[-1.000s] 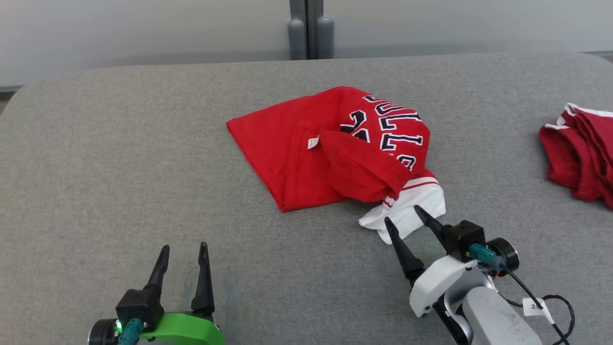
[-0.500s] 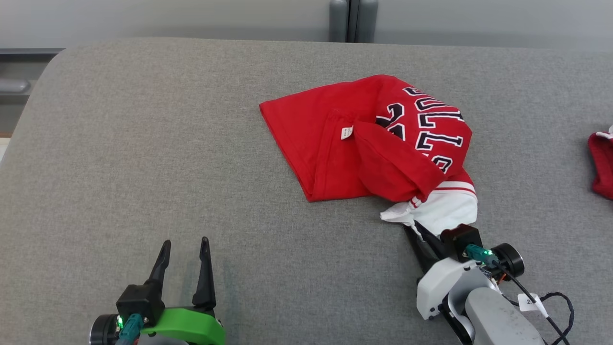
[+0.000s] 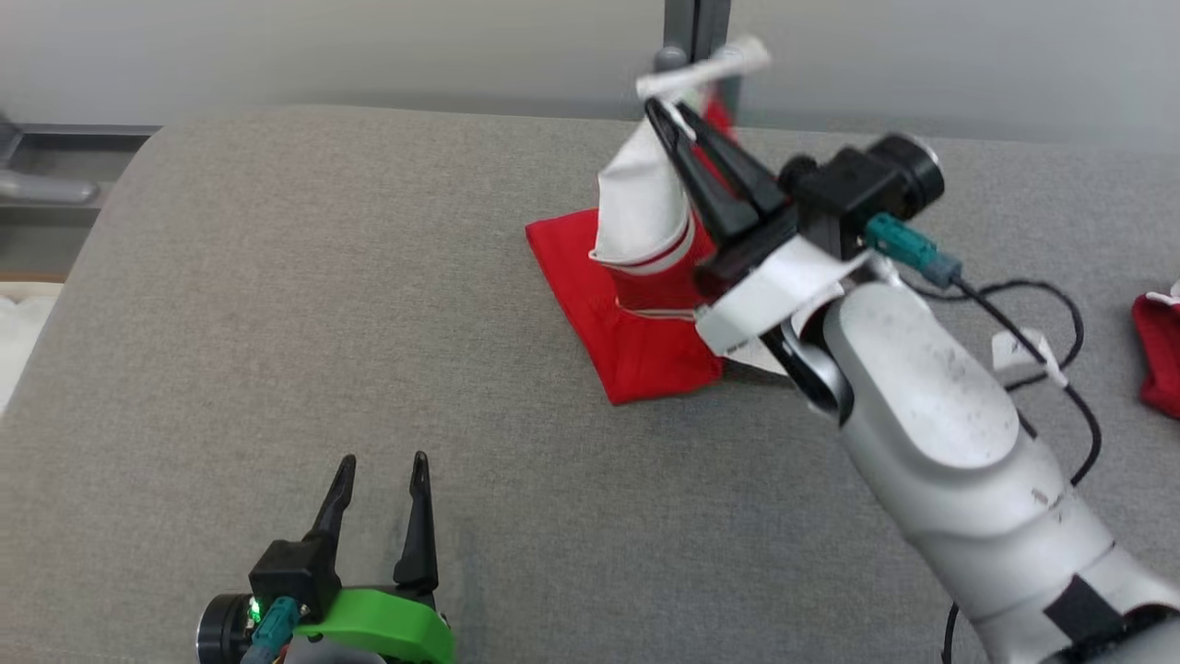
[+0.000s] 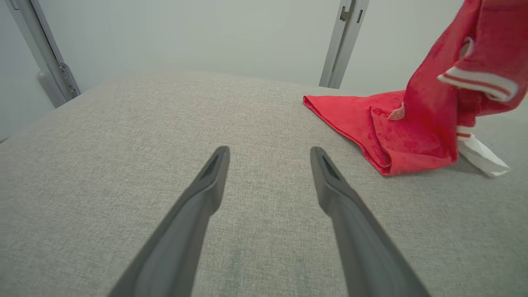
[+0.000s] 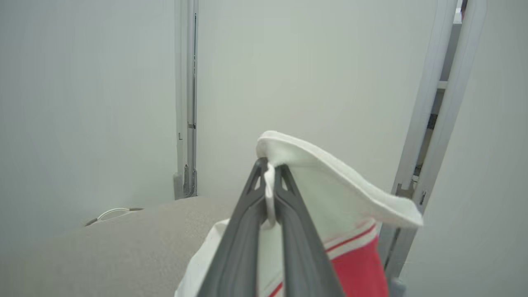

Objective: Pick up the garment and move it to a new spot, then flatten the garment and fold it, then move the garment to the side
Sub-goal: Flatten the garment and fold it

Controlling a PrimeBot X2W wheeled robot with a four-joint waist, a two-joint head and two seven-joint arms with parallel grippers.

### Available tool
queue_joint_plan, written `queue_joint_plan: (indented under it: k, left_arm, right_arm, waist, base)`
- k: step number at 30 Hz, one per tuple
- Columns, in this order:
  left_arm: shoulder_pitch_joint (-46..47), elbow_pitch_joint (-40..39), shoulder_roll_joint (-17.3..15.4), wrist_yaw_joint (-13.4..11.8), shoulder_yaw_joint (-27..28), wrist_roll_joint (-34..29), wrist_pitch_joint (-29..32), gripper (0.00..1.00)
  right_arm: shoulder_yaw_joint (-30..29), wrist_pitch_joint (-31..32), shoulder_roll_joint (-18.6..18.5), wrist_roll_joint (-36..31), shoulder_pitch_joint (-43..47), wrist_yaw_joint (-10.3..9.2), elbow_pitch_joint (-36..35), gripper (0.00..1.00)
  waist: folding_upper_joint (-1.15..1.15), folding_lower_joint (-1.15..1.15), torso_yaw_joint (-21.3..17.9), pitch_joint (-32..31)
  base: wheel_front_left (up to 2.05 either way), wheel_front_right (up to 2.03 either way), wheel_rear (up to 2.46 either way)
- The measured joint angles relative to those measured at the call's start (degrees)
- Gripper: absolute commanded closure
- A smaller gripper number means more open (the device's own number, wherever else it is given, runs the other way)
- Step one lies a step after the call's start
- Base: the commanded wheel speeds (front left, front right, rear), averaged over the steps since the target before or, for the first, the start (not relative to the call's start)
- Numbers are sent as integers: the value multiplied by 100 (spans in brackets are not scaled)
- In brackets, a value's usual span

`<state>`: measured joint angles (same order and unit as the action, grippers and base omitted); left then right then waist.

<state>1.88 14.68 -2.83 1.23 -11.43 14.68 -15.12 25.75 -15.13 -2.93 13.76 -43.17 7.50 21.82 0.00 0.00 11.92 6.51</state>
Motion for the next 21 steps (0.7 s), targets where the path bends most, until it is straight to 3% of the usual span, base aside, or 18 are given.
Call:
queue_joint_plan:
  k: [12, 16, 21]
  left_arm:
    - [-255, 116, -1, -22, -211, 103, -1, 0]
    - [-258, 118, -1, -26, -226, 144, -1, 0]
    - [-293, 115, -2, -78, -157, 190, -1, 0]
  right_arm:
    - [433, 0, -14, -40, -2569, 2, 610, 100]
    - [527, -1, -290, -243, -3201, 3, 893, 100]
    - [427, 0, -766, -216, -3186, 3, 1290, 100]
  waist:
    - [0, 0, 805, -266]
    - [0, 0, 1087, -297]
    - [0, 0, 1255, -289]
  base:
    - [0, 0, 0]
    - [0, 0, 0]
    - [0, 0, 0]
